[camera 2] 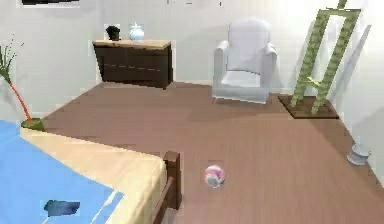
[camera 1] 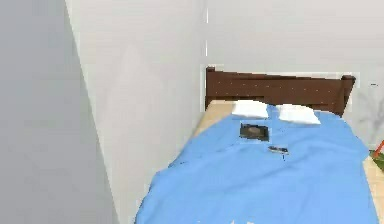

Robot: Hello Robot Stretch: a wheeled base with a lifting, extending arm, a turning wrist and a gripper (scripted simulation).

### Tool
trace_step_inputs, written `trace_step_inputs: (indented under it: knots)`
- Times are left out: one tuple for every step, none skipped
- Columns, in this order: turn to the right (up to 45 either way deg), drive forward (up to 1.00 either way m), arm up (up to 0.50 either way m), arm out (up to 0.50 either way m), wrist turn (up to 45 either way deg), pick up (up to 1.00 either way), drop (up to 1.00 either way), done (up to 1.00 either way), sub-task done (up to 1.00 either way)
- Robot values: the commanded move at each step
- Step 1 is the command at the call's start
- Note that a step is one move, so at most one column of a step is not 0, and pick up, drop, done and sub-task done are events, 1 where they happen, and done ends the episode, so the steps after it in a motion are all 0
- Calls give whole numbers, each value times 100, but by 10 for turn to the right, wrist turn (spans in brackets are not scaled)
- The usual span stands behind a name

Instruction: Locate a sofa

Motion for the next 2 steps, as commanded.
trace_step_inputs:
  knots:
    - [-450,0,0,0,0,0,0,0,0]
    - [-450,0,0,0,0,0,0,0,0]
